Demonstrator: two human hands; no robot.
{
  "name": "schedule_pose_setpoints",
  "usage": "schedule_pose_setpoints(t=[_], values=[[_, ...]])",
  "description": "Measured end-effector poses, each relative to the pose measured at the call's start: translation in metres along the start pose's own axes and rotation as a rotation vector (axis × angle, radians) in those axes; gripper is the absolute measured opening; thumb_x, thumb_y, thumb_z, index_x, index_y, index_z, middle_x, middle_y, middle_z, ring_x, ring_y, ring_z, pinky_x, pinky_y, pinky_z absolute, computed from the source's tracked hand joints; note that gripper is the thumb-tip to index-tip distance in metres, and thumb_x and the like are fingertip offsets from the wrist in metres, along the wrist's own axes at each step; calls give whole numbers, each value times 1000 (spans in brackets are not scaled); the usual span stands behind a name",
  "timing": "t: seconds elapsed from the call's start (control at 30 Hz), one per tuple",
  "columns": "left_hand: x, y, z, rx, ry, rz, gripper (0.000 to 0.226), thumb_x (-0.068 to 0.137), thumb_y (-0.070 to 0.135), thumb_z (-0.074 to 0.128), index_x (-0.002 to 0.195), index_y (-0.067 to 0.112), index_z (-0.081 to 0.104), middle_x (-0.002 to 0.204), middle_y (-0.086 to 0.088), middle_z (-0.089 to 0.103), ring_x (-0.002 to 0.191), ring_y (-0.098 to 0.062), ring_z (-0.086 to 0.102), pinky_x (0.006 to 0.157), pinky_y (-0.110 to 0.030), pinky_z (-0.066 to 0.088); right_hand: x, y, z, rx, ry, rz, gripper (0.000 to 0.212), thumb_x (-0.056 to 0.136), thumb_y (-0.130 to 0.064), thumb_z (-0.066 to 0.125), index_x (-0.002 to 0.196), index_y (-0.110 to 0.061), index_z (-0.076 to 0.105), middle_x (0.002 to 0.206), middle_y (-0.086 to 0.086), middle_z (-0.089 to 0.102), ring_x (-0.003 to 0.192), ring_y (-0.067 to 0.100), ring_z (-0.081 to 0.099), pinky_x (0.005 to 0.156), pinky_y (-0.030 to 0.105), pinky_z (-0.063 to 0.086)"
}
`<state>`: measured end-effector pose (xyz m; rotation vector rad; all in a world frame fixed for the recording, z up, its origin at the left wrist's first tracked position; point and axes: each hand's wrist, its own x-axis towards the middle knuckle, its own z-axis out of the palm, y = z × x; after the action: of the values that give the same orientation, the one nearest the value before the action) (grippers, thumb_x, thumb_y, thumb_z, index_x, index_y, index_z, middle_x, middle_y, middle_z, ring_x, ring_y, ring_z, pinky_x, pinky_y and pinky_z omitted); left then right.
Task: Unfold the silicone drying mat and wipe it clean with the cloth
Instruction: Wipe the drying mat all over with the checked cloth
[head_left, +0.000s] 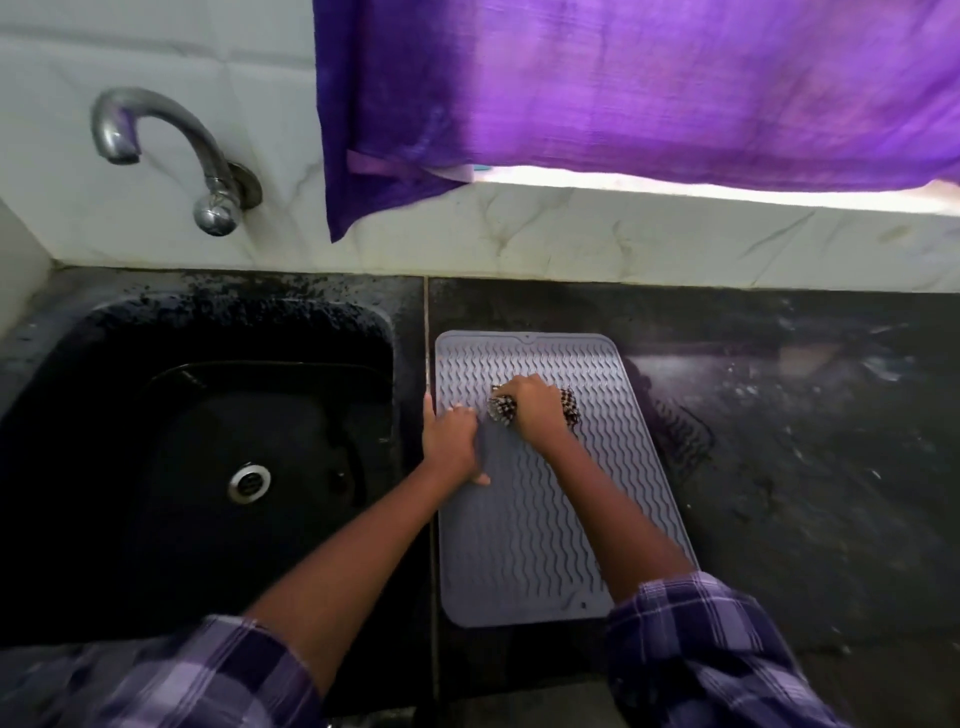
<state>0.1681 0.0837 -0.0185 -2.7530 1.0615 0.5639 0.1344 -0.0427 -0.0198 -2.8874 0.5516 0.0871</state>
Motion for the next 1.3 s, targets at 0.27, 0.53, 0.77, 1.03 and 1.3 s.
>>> schedule_pose_setpoints(t=[0.27,0.53,0.77,1.03,1.3], values=[[-8,0,-9,1,16,-7,77,66,57,77,125,13,54,125,-3,60,125,-20,53,118,-51,-9,-69,5,-12,35,-354,-44,18,91,-24,57,85,-10,68,100,14,67,97,24,62,85,35,51],[-6,-7,-7,-40,19,5,79,66,59,76,129,16,53,126,-1,61,129,-18,50,120,-49,-14,31,-24,-17,45,21,-37,32,86,-13,62,117,-19,66,124,10,65,118,28,58,102,39,46],[-6,-11,-4,-80,21,24,91,64,64,73,136,16,47,133,-1,57,134,-17,46,117,-50,-16,12,-15,12,-23,31,-51,24,93,-21,54,112,-24,67,121,7,63,119,28,51,99,43,38],[-16,-10,-7,-56,29,42,78,66,62,73,124,14,52,128,-3,58,131,-19,48,118,-49,-14,-133,-4,17,11,-231,-156,33,84,-17,65,117,-19,67,124,8,59,120,26,49,100,35,40],[-56,25,9,180,-51,120,100,66,58,76,144,12,36,145,-8,44,142,-23,33,121,-48,-6,-86,-2,-17,82,-32,18,24,89,-10,60,112,-8,67,113,13,69,107,28,64,92,31,50]])
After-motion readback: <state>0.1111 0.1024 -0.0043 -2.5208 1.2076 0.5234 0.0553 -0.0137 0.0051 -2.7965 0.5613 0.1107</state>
